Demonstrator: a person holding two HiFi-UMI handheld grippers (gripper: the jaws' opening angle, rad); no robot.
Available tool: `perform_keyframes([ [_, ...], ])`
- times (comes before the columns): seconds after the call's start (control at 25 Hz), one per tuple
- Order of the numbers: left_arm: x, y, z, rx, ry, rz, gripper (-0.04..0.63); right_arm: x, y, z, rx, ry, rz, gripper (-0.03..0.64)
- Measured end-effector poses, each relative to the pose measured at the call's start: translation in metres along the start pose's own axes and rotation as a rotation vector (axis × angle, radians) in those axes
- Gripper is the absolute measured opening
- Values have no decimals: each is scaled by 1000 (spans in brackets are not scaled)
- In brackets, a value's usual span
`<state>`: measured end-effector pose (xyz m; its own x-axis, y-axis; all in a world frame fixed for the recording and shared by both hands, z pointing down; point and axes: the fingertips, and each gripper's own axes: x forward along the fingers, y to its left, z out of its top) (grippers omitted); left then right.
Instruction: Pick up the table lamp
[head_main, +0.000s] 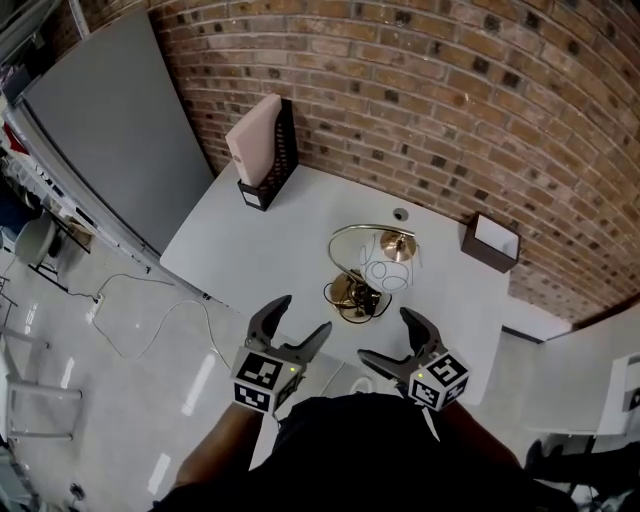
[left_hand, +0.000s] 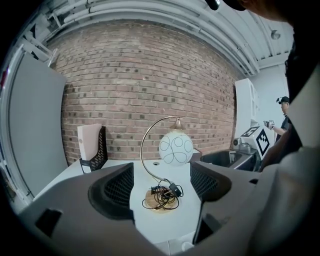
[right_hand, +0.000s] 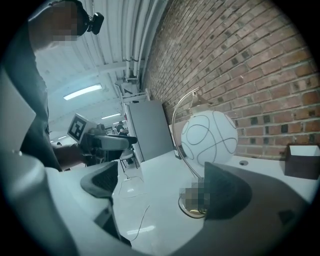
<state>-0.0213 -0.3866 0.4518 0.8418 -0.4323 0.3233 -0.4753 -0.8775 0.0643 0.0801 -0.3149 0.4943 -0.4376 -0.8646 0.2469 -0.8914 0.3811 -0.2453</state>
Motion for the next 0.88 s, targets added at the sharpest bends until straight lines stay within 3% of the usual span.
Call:
perform_keyframes([
  [0.48,46,11,14,-21,-22,87,351,-5,-71,-29,19,71,-22,523],
  [0.88,78,39,32,52,8,10,351,2,-90,-39,84,64,-140,512],
])
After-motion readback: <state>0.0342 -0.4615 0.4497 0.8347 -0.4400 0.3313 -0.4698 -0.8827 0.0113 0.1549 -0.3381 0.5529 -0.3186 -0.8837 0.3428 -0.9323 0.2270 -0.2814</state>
